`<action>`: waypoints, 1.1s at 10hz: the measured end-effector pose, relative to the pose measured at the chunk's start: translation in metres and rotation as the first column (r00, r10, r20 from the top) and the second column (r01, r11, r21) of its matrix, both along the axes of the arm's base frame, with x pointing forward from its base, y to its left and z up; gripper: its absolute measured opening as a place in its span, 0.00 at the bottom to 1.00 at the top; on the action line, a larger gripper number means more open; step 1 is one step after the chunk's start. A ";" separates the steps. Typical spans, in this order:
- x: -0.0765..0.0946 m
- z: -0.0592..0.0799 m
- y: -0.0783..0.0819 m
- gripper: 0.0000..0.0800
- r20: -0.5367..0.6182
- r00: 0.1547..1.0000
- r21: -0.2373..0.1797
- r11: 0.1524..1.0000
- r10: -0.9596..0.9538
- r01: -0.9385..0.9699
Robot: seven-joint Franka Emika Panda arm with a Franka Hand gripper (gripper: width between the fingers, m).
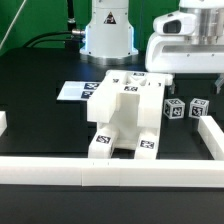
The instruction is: Assemble chair
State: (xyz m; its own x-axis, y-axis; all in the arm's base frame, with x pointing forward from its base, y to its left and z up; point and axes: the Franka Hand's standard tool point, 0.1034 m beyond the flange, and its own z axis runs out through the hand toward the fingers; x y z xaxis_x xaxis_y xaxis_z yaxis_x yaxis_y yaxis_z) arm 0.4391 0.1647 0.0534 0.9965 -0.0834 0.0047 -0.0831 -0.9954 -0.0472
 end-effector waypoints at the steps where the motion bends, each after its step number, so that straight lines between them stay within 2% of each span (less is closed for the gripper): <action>1: 0.004 0.003 0.003 0.81 0.010 1.000 0.004 1.000 0.003 -0.003; 5: 0.003 -0.001 0.002 0.81 0.006 0.999 -0.001 0.999 0.032 -0.032; 6: 0.009 -0.003 0.008 0.81 0.008 0.990 -0.012 0.990 0.144 -0.144; 8: 0.022 0.003 0.030 0.81 -0.004 0.974 -0.019 0.974 0.226 -0.226; 11: 0.022 0.002 0.028 0.81 -0.001 0.970 -0.020 0.970 0.244 -0.244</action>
Offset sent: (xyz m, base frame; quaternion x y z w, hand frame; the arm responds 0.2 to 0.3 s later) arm 0.0000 0.0000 0.0000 0.0000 0.0000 0.0000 1.0000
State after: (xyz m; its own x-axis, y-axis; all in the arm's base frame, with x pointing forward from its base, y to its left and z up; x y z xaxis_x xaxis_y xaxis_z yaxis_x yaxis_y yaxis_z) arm 0.4616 0.1924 0.0554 0.9867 0.1624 0.0058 0.1625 -0.9863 -0.0269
